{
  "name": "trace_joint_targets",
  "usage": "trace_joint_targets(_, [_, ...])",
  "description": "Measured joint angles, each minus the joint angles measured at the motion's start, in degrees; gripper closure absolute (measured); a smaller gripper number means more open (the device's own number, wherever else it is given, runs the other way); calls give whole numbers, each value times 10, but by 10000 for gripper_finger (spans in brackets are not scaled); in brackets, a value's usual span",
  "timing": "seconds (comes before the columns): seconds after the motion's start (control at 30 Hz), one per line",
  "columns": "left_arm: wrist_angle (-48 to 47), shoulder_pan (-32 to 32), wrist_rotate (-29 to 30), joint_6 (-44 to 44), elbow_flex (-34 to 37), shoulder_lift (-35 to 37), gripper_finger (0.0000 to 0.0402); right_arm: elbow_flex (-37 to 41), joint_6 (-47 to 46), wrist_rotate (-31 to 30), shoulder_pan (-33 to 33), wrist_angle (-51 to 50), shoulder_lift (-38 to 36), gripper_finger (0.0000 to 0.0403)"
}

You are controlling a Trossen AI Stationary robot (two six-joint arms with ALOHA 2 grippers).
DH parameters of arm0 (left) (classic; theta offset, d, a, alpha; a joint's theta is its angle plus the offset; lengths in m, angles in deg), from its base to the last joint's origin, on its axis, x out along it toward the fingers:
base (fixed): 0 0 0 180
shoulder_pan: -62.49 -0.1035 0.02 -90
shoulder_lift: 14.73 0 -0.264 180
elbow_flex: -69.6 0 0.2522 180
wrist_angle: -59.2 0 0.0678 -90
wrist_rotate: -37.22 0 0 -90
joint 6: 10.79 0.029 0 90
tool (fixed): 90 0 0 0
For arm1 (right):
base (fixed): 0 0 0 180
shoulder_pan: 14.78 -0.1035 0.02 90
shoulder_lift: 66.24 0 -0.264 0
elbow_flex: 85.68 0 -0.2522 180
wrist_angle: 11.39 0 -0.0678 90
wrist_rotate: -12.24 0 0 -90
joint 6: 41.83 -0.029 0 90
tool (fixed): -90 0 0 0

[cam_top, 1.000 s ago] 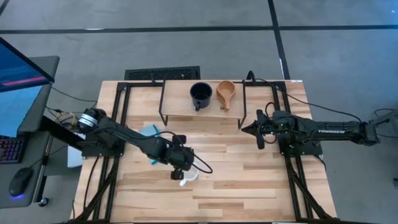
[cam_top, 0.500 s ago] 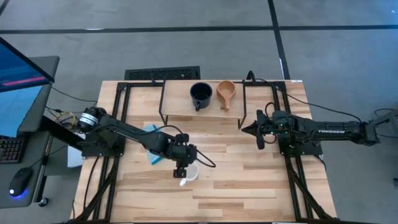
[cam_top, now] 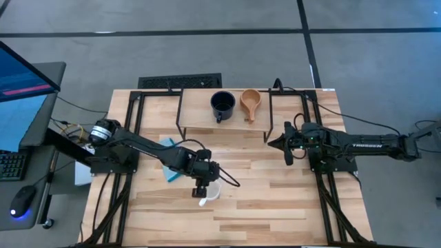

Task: Stack small to large cups/mugs on shelf
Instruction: Put the white mug on the shelf

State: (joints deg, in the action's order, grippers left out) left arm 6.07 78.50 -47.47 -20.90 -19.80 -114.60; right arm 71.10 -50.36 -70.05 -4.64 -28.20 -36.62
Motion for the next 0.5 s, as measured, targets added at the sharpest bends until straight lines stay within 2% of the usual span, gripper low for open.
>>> trace_joint_targets(0.5, [-7,-12,-5,9,0,-24,310,0,0,0,0,-4,0,376])
